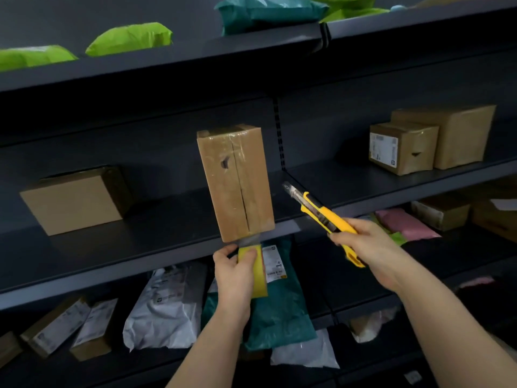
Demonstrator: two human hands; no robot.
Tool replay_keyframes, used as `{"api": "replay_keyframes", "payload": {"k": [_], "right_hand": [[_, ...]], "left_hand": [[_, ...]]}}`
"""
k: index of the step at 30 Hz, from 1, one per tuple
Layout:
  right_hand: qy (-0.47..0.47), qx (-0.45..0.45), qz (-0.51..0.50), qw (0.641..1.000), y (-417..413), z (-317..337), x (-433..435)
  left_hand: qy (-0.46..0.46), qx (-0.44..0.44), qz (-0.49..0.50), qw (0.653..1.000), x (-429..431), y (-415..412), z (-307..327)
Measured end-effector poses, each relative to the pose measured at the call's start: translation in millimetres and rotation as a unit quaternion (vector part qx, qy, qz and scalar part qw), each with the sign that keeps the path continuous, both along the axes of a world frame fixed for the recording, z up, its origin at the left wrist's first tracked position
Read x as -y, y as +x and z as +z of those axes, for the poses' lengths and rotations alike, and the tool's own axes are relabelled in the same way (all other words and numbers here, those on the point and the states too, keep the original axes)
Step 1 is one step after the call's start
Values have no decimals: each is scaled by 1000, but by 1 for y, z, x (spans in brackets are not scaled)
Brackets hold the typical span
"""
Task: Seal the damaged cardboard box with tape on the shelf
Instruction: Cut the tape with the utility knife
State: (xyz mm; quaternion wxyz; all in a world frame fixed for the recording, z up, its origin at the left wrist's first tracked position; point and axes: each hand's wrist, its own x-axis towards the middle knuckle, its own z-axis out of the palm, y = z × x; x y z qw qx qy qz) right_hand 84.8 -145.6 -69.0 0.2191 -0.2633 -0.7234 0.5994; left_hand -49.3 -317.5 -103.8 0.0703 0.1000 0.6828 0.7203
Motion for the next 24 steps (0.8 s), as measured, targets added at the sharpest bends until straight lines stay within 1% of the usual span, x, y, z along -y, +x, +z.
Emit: {"api": "replay_keyframes", "payload": {"k": [3,5,8,9,14,15,17,18,21,24], "right_hand": [[-28,2,74,997,11,-10,14],[-32,18,134,990,11,-9,18],[-12,28,182,983,5,-7,20],[10,32,189,981,2,-7,20],[194,48,187,962,-12,-6,17],[239,63,178,952,-16,-5,14],[339,104,167,920,-21,-1,12],[368,119,166,907,-24,2,12],[397,141,174,890,-26,10,15],[439,174,161,867,-29,13,18]], "left_hand": [[-24,-72,40,996,3,1,-7],[-43,-120,48,991,5,0,-8],[-65,-146,37,986,5,-4,-10],[-72,-147,33,986,6,-6,-10],[-88,-154,15,984,11,-9,-11],[-92,-154,17,984,11,-11,-11],[-97,-154,16,983,13,-14,-10],[-98,-157,14,983,14,-15,-10],[-98,-165,8,981,14,-14,-11],[-102,-169,6,980,14,-13,-11]]}}
